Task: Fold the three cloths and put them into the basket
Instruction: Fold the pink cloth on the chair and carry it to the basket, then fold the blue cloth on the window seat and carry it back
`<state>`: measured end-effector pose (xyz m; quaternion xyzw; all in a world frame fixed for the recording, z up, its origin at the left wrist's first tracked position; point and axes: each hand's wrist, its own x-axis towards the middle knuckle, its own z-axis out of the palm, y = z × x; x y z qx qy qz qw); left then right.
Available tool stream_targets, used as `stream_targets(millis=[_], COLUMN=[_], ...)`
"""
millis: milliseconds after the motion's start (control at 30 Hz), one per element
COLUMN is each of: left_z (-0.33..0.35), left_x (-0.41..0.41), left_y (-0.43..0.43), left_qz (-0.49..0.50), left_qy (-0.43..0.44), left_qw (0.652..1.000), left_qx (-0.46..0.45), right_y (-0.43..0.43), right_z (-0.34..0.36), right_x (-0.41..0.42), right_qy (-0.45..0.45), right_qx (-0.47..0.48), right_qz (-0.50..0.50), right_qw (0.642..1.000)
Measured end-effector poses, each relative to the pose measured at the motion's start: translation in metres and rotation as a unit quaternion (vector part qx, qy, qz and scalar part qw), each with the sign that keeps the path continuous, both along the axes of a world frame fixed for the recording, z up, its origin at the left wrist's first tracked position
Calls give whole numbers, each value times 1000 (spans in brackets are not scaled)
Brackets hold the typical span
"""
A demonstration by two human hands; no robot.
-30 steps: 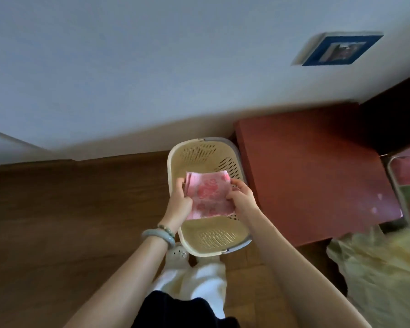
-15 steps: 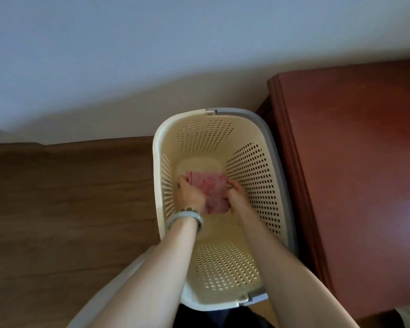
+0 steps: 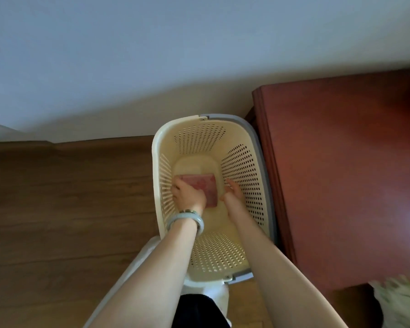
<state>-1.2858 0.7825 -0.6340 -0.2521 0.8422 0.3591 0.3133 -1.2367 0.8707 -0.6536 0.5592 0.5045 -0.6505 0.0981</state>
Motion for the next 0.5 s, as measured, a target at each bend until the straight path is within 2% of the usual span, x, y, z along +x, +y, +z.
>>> stream_targets(millis=[133,233,367,500], left_z=[62,124,211,305], left_x=[4,5,13,21], left_y=[-10,-21,-33,-36], left_qz=[-23,-32,-131,-244], left_qy=[36,36,28,38], left_qw=[990,979,957,919], left_qx=[137,198,256,306], right_y=[0,6,15,24], right_z=[74,140,239,342], right_x=[6,14,30,38], right_qy=[69,98,137,176], right_qx=[-25,-46,-34,-24], right_qz=[20,53,94,140], right_qw=[997,993,986,974])
